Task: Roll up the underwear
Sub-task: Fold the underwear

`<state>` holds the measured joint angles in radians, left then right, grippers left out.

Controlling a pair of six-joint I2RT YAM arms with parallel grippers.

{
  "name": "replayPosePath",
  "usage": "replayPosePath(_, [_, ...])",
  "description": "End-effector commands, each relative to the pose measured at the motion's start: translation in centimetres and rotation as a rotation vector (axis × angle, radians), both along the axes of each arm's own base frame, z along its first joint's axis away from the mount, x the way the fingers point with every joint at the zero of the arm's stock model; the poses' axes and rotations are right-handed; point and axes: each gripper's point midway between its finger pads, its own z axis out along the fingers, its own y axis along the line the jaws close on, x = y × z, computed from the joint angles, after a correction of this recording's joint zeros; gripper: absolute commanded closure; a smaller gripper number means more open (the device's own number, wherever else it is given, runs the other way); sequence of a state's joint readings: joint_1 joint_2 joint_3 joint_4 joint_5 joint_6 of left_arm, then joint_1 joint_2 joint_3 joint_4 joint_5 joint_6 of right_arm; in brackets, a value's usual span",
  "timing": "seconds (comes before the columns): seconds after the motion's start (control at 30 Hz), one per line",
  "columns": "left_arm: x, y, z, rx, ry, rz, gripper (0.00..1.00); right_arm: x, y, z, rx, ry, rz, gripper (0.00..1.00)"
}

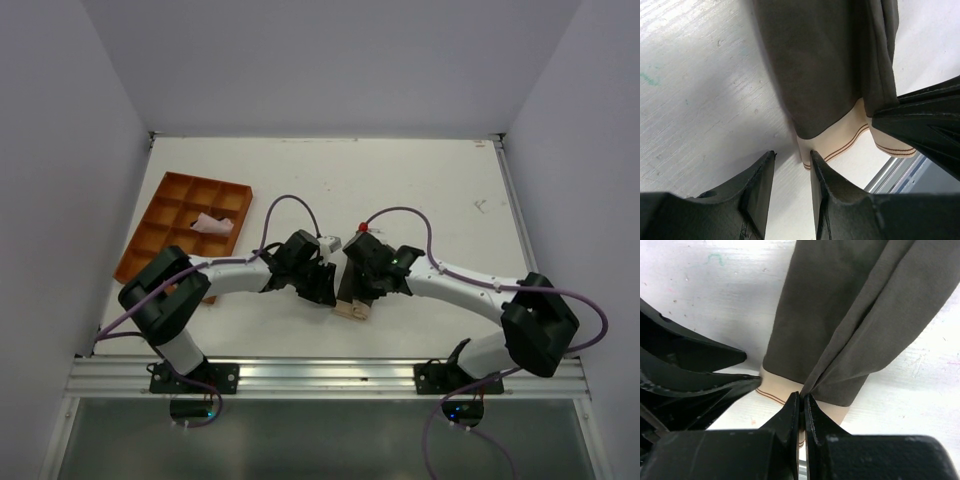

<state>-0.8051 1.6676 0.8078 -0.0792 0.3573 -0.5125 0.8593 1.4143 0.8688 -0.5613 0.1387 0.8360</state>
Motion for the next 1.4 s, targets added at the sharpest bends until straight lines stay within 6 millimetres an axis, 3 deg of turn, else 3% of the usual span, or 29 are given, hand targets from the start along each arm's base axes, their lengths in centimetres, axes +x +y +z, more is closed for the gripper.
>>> replayPosePath(0.0, [0.1, 0.7, -1.3, 0.043, 0.000, 0.000, 0.61, 1.3, 1.3, 1.6, 0.017, -0.049, 0.021, 1.00])
replayPosePath(0.53, [0.5, 0.5, -1.1, 0.052, -0.002, 0.006, 0.61, 0.4, 3.0, -0.6, -0.022, 0.002, 0.110, 1.00])
replayPosePath(0.93, [0.4, 0.5, -1.2, 0.052, 0.005, 0.007, 0.62, 1.2, 4.4, 0.0, -0.023, -0.023, 0.101, 1.00])
replayPosePath(1.17, [0.4, 0.5, -0.9, 0.049, 0.002, 0.004, 0.62, 1.2, 3.8, -0.3, -0.046, -0.022, 0.078, 0.76])
replayPosePath(1.37, [0.5, 1.4, 0.3, 0.079, -0.023, 0.020, 0.61, 1.3, 4.0, 0.9, -0.031, -0.037, 0.081, 0.70])
